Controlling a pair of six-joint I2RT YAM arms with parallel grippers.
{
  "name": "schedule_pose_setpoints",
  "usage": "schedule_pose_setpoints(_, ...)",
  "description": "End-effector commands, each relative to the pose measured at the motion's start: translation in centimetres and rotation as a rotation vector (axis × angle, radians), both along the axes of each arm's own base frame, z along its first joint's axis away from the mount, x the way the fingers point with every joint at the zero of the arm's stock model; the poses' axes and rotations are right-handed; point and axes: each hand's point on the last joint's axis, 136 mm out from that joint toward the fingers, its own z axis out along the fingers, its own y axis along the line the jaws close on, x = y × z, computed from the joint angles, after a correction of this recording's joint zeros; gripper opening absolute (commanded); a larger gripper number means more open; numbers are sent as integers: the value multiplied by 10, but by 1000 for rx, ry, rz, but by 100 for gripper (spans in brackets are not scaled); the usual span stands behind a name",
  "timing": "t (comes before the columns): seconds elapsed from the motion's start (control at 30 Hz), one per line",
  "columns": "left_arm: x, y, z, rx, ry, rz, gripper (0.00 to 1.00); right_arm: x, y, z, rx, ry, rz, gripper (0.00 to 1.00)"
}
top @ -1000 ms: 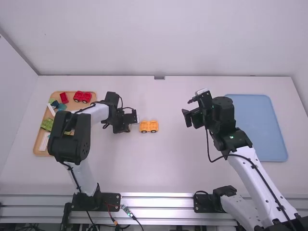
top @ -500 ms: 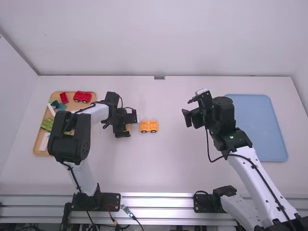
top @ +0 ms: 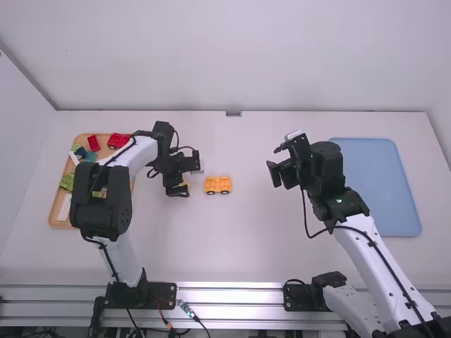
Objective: Assemble lego blocks to make yellow taxi
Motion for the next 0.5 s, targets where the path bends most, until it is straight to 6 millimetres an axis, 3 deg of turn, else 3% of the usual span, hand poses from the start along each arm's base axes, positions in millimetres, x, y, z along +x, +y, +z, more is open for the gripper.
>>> schedule_pose_setpoints(0.0,7,-4,13,-30,-11,-2,99,-4,7,14,-34,-48,82,99)
schedule_pose_setpoints(0.33,12,4,37,-44,-165,82,99,-10,7,-11,-57,-39,144,99)
schedule_pose_setpoints(0.47,-2,-6,50,-103,-277,9,99,-18,18,-23,-27,-54,291,99)
